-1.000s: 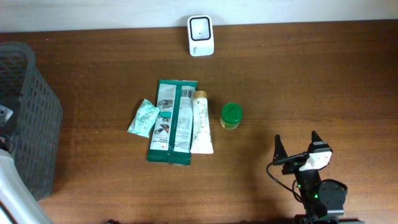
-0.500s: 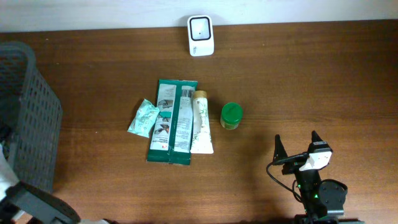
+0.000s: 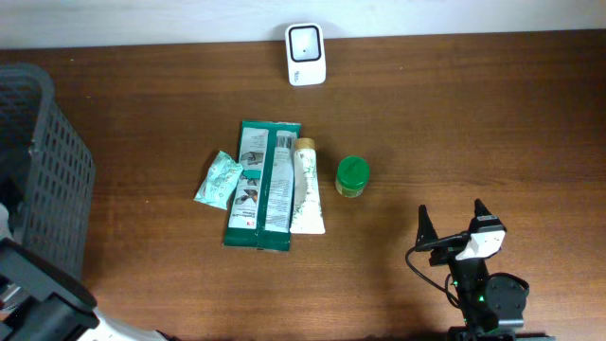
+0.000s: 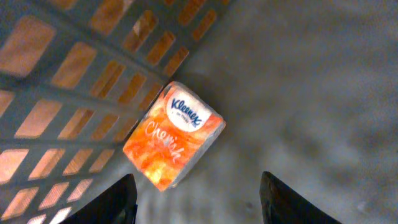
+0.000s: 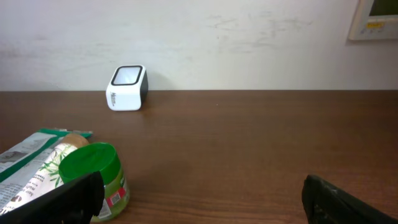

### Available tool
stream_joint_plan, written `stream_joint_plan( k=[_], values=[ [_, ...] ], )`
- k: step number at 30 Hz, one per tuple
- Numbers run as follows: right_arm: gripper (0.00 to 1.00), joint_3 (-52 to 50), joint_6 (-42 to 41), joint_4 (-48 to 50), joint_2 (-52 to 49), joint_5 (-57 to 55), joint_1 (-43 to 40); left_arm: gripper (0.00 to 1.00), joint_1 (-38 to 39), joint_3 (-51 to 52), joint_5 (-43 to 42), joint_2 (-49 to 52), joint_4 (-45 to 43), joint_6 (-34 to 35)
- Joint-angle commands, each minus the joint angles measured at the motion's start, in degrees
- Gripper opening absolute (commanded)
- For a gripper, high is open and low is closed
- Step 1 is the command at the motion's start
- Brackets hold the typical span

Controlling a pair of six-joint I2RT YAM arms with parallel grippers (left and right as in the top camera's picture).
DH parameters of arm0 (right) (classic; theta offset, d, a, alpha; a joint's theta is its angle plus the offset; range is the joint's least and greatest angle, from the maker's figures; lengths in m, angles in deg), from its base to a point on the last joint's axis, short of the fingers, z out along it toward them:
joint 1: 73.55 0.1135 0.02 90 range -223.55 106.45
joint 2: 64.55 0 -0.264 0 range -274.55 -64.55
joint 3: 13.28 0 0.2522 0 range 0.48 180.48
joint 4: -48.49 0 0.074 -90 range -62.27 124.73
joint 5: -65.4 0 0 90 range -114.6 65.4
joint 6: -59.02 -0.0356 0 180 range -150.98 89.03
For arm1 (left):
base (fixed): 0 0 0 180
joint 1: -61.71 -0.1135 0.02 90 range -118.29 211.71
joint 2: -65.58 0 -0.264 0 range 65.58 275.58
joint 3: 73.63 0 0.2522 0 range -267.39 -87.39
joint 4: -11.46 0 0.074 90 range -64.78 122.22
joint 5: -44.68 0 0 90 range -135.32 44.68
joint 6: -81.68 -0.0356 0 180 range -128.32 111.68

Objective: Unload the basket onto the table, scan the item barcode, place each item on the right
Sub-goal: 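Release the pouch and reach the left gripper into the basket for the Kleenex pack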

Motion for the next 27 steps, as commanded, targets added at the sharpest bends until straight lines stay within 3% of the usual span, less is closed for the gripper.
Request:
stream_joint_plan(
  k=[1,4,11,14,22,24,27],
  values=[
    [0.98,-0.3,-0.3,-0.3,0.3,0.3,0.2,0.55,-0.4,0.2,0.5,2.5,-0.8,-9.3],
    [0.98,-0.3,-0.3,-0.3,0.3,0.3,0.2,0.49,-0.7,0.2,3.7,4.9,-1.3,-10.8],
    [0.98,-0.3,-0.3,-0.3,0.3,0.3,0.2,0.54,-4.3,0.2,4.5,9.1,-3.5,-10.8],
    [0.98,-0.3,-0.3,-0.3,0.3,0.3,0.2,0.51,-4.3,0.2,3.8,11.0,-4.5,-10.8],
    [0.98,-0.3,-0.3,-0.3,0.3,0.3,0.2,0.29,-4.3,0.2,3.8,12.9,-5.3,-10.8],
    [0.98,-0.3,-0.3,-0.3,0.3,0.3,0.2,0.0,-4.3,0.2,3.8,12.9,-4.9,-10.8],
    [0.98,-0.3,-0.3,-0.3,0.3,0.3,0.2,0.0,-3.8,0.2,3.8,12.7,-2.5,-10.8]
  ],
)
